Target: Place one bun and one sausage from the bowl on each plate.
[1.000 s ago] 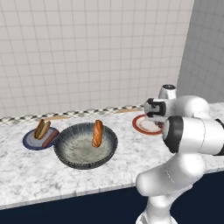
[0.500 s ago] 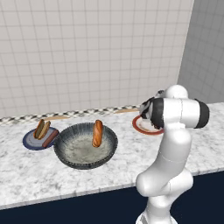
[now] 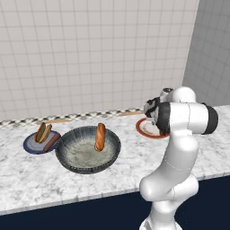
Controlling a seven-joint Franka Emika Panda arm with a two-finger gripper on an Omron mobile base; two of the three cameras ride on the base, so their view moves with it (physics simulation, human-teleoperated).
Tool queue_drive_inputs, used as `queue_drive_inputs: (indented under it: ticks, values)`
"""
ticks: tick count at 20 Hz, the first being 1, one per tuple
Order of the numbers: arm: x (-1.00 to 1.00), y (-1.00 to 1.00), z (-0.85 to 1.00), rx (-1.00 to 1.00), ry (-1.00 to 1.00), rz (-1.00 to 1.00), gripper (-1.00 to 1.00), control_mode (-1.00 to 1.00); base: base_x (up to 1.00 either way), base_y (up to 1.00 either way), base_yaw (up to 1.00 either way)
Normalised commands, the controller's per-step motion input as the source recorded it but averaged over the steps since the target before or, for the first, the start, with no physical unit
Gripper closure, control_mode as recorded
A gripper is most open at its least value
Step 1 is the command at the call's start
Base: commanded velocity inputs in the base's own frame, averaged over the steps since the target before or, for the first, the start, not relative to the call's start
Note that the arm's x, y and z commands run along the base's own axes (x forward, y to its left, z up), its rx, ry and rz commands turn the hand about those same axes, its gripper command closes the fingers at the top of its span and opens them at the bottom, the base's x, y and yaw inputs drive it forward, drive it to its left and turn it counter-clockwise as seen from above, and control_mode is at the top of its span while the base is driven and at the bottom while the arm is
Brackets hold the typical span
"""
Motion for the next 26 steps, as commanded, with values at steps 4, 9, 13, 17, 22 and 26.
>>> queue_drive_inputs:
  ticks: [4,9,13,17,22,26]
  values:
    - [-0.93,0.65,1.0,-0.01,0.0,0.01,-1.0,-1.0,0.0,0.0,0.0]
    - [-0.99,1.0,0.77,-0.01,0.0,0.02,-1.0,-1.0,0.0,0.0,0.0]
    - [-0.89,1.0,0.64,-0.04,0.0,0.03,-1.0,-1.0,0.0,0.0,0.0]
    - [-0.44,1.0,0.59,-0.1,0.0,0.01,-1.0,-1.0,0.0,0.0,0.0]
    - [0.05,1.0,0.09,-0.11,-0.02,-0.04,-1.0,-1.0,0.0,0.0,0.0]
    - [0.24,1.0,0.08,-0.03,-0.02,-0.05,-1.0,-1.0,0.0,0.0,0.0]
